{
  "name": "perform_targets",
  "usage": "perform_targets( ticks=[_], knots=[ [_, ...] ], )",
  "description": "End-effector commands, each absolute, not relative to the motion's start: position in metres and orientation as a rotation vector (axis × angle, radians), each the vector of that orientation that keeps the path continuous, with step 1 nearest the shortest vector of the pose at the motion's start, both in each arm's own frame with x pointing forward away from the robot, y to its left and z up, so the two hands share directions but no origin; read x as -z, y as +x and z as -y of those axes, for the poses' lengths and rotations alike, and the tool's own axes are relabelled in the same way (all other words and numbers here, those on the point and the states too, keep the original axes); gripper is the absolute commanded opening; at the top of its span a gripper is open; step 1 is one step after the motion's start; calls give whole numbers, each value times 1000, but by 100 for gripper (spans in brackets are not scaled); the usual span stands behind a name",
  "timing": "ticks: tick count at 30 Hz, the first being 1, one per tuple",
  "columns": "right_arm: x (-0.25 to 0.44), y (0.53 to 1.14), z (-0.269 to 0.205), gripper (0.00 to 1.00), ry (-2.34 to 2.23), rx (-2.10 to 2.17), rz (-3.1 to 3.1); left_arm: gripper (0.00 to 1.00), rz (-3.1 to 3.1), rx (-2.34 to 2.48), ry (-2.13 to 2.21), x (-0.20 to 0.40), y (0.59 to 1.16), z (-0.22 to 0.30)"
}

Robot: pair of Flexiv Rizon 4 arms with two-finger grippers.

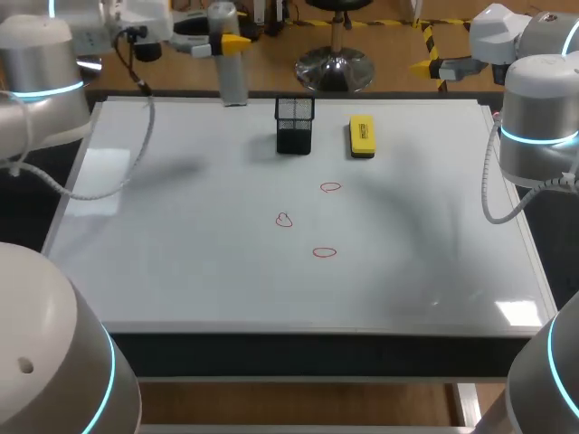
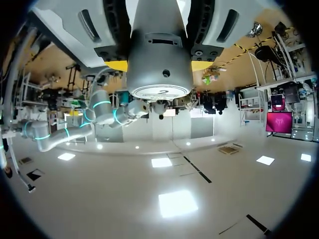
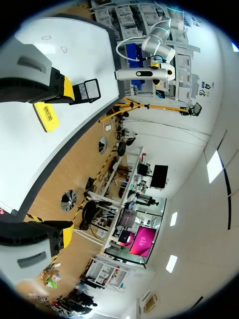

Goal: Pick up the inspection probe, press it on each red-marked spot on the whiteboard one by one, put down the probe, pick up the eraser, and wipe off all the red marks.

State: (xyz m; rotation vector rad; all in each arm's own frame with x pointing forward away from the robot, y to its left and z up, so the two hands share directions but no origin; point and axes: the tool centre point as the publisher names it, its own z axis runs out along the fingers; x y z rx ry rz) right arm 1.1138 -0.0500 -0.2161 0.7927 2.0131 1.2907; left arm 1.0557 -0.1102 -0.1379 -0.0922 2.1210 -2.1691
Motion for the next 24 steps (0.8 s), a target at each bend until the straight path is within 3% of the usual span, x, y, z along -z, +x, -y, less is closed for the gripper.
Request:
perform_targets(
  ticks=[1, 24],
  knots=[
    [216, 1114, 50, 100, 793, -1291, -2013, 0, -2123, 2166, -94, 140, 1050, 92],
    [216, 1114, 50, 100, 793, -1291, -2013, 0, -2115, 2124, -114, 177, 1058, 38]
  ],
)
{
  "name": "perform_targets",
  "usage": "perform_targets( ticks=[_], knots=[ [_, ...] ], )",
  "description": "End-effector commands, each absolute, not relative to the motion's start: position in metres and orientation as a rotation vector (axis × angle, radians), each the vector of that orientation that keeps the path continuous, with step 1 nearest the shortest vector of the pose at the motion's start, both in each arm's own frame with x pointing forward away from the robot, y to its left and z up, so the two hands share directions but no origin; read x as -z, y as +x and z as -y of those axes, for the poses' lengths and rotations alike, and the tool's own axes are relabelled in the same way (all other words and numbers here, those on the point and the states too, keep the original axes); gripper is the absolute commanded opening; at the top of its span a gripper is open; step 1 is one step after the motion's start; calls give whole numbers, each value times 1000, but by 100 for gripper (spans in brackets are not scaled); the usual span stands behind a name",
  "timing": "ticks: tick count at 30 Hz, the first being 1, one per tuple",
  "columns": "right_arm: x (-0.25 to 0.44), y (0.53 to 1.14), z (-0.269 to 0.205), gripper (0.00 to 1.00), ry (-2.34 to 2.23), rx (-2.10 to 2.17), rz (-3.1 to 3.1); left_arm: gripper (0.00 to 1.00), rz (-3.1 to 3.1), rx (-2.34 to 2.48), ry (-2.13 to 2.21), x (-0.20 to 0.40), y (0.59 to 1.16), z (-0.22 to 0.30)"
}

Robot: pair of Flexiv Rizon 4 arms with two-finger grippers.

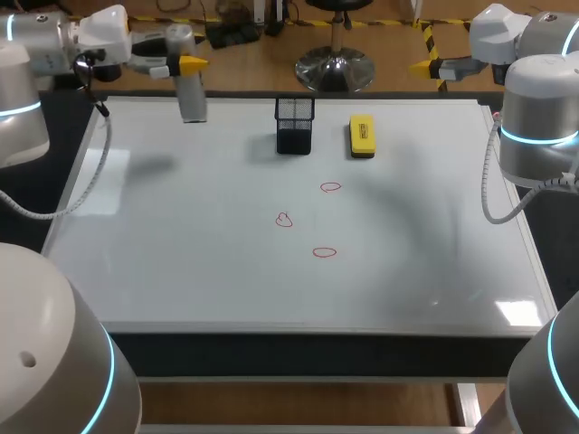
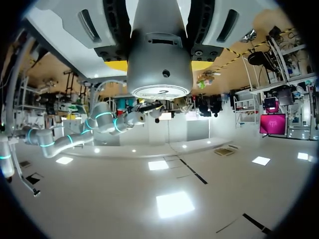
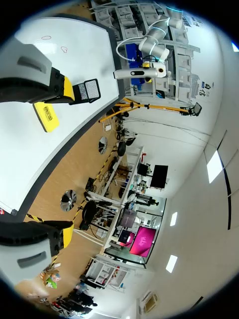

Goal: Pick up the inspection probe, press it on each red-marked spot on the whiteboard one by one, put down the probe, pick up the eraser, and wipe off all the red marks.

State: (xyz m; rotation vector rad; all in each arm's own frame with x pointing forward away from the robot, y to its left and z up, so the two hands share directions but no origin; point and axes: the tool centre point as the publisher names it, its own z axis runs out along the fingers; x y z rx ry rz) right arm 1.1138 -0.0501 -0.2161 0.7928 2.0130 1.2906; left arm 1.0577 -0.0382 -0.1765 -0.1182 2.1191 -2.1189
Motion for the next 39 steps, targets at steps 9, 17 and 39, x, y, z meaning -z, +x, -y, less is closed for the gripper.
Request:
perform_targets(
  ticks=[9, 17, 39],
  knots=[
    [216, 1114, 50, 100, 793, -1291, -2013, 0, -2115, 2124, -114, 177, 1058, 38],
    [242, 1108, 31, 100, 320, -1116, -2523, 0, -2115, 2124, -114, 177, 1058, 38],
    [286, 1087, 25, 100, -899, 53, -2907, 0, -2115, 2124, -114, 177, 1058, 38]
  ],
)
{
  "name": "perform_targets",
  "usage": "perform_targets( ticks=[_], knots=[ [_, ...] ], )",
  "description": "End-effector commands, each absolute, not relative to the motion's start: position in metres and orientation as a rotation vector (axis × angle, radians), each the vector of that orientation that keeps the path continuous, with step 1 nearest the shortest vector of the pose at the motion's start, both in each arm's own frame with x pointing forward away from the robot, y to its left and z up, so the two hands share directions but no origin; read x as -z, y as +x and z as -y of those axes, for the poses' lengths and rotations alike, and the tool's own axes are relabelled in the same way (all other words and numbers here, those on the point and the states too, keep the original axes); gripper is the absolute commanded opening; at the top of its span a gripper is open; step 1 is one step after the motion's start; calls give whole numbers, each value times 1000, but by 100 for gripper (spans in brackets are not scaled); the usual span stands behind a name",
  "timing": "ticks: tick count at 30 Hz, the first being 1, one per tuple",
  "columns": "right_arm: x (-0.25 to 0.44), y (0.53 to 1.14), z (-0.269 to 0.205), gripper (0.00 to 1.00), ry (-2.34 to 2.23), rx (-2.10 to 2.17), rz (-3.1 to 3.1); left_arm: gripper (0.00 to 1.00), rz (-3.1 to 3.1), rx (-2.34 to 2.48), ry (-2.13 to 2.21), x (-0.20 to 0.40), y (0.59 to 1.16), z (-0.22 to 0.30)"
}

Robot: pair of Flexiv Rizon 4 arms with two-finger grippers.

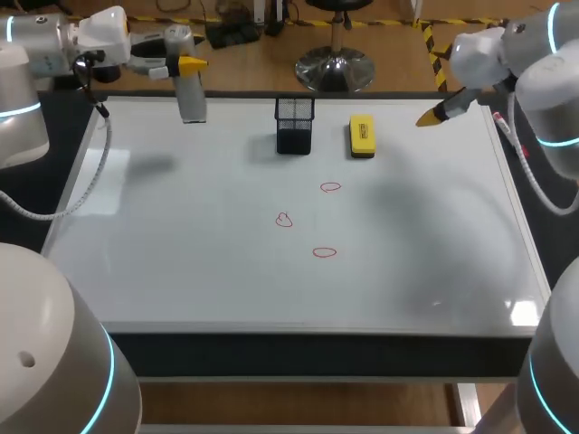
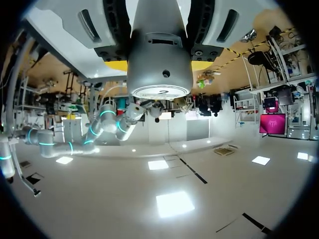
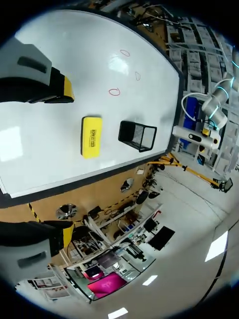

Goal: Pick up the inspection probe, press it on each red-marked spot on the whiteboard one by one, put down the probe, pick up the eraser, and wipe off all the red marks.

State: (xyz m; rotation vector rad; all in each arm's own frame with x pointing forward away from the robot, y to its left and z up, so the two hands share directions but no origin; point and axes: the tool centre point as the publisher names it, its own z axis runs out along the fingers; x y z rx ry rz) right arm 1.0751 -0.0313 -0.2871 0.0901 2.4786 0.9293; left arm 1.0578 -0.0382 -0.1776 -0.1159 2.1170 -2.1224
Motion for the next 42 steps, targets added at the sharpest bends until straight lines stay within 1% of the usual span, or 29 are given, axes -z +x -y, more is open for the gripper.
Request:
perform_targets(
  ticks=[1, 10, 20, 22, 24, 42],
  knots=[
    [286, 1088, 24, 100, -949, 83, -2906, 0, -2115, 2124, -114, 177, 1058, 38],
    [294, 1099, 8, 100, -1362, 396, -2779, 0, -2115, 2124, -114, 177, 1058, 38],
    [298, 1103, 4, 100, -1638, 471, -2649, 0, -2115, 2124, -114, 177, 1058, 38],
    [298, 1103, 2, 100, -1648, 469, -2564, 0, -2115, 2124, -114, 177, 1058, 38],
    [292, 1099, 0, 100, -1579, 397, -2697, 0, -2115, 2124, -114, 177, 1058, 38],
    [292, 1099, 0, 100, -1579, 397, -2697, 0, -2115, 2124, -114, 177, 1058, 38]
  ],
)
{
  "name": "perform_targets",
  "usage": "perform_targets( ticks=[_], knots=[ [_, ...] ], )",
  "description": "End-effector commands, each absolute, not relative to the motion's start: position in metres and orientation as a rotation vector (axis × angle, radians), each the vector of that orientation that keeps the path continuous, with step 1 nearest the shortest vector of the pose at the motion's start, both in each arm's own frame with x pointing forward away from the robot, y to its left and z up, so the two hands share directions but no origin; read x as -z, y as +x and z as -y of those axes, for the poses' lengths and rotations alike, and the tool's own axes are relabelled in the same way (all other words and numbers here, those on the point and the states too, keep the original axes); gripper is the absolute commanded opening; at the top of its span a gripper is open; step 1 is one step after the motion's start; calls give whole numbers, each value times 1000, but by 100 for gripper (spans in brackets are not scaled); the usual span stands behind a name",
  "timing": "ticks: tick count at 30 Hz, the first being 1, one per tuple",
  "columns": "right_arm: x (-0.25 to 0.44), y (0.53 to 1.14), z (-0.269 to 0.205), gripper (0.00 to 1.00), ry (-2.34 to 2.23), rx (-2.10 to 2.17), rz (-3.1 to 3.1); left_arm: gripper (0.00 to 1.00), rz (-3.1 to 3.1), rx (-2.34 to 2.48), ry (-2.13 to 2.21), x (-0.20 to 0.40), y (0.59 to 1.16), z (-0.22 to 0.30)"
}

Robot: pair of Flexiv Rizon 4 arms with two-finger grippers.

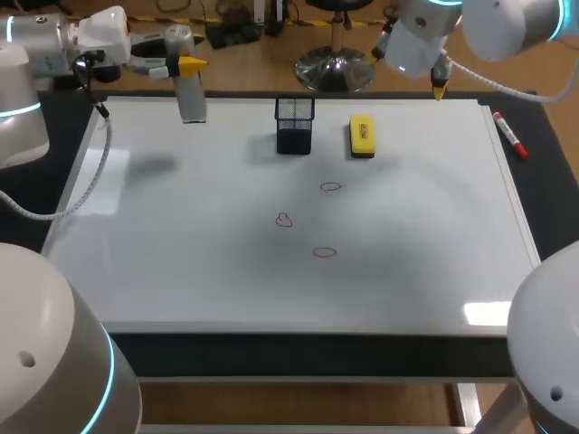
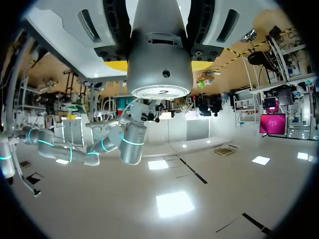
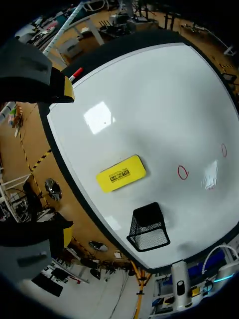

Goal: Pick up the inspection probe, press it on each red-marked spot on the whiteboard one by one, put down the probe, pick up the eraser, and wipe off all the red marks.

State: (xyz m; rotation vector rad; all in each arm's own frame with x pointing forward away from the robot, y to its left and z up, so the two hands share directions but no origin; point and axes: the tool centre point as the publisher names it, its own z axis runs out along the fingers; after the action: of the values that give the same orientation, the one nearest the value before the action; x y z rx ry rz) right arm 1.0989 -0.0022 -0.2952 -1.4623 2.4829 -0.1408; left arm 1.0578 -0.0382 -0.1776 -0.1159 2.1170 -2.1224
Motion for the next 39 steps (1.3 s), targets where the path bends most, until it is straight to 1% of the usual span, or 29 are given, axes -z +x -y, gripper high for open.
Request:
perform_targets(
  ticks=[1, 2, 6, 14, 27, 39],
  knots=[
    [292, 1099, 0, 100, -1579, 397, -2697, 0, -2115, 2124, -114, 177, 1058, 38],
    [292, 1099, 0, 100, -1579, 397, -2697, 0, -2115, 2124, -114, 177, 1058, 38],
    [305, 1099, -18, 100, -1842, 401, -2627, 0, -2115, 2124, -114, 177, 1058, 38],
    [330, 1087, -22, 100, -2028, 265, -2495, 0, -2115, 2124, -114, 177, 1058, 38],
    [357, 1072, -36, 100, -2098, 15, -2318, 0, -2115, 2124, -114, 177, 1058, 38],
    [377, 1059, -65, 100, -2191, -23, -2266, 0, -2115, 2124, -114, 177, 1058, 38]
  ],
)
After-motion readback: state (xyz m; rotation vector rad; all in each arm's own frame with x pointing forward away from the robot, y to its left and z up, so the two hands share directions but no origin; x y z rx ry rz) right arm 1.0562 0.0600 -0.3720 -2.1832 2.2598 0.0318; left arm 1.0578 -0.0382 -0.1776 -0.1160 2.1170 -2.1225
